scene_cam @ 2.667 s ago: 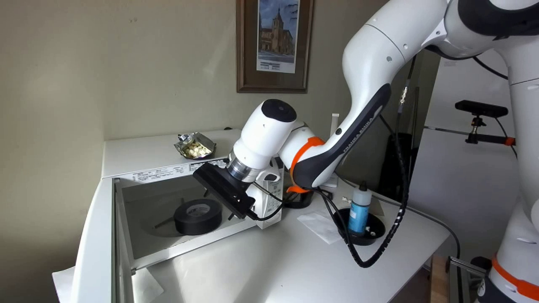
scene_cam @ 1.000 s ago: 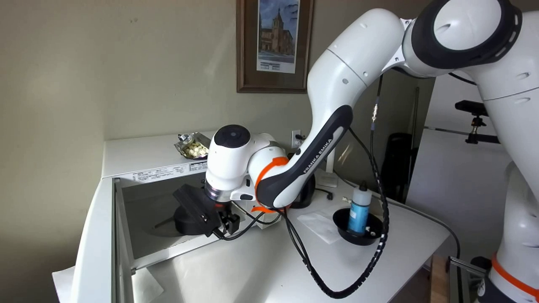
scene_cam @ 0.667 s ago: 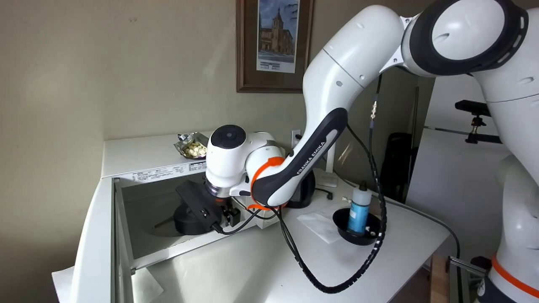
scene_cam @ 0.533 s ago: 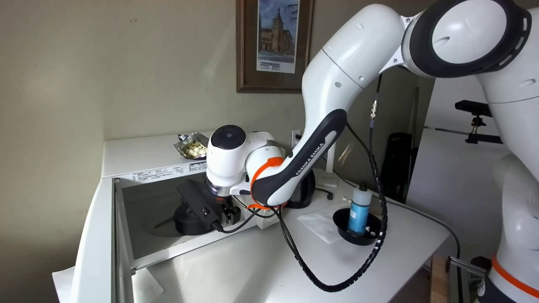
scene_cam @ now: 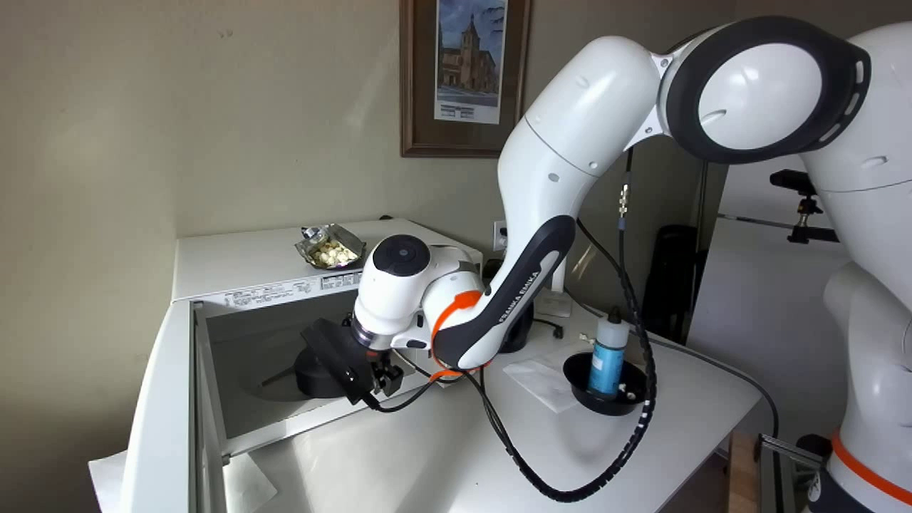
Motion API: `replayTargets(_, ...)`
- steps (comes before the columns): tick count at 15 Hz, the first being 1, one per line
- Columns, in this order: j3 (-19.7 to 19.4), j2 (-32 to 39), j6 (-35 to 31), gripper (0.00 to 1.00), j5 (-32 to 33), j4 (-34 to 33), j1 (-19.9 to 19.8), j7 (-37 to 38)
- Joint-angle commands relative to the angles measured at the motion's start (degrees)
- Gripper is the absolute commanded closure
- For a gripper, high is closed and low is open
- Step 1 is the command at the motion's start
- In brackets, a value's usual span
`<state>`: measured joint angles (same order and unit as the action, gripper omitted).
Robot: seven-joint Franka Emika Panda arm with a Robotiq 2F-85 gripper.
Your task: Pick up the black masking tape from inside the microwave and put it on the kitchen counter
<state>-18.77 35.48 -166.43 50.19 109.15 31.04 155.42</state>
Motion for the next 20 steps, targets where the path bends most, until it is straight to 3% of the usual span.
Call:
replayTargets(1,-5.2,3.1,-5.2,0.00,-1.1,-1.2,3.5,2.6)
replayTargets(4,-8.0,4.2,-9.8,0.00,-0.9,-1.6,4.3,2.6)
replayTargets(13,-6.0,6.5,-18.1,0.01,-1.3,-2.5,0.7,0.9)
replayTargets(15,-5.2,6.7,-18.7,0.07,-1.5,-2.3,-0.2,0.8)
replayTargets(16,-4.9,6.8,-19.0,0.16,-1.6,-2.3,-0.6,0.8)
replayTargets(17,-4.5,6.8,-19.2,0.17,-1.7,-2.4,-1.1,0.8)
replayTargets(20,-2.2,6.9,-19.7,0.38,-1.8,-2.6,-3.3,0.0)
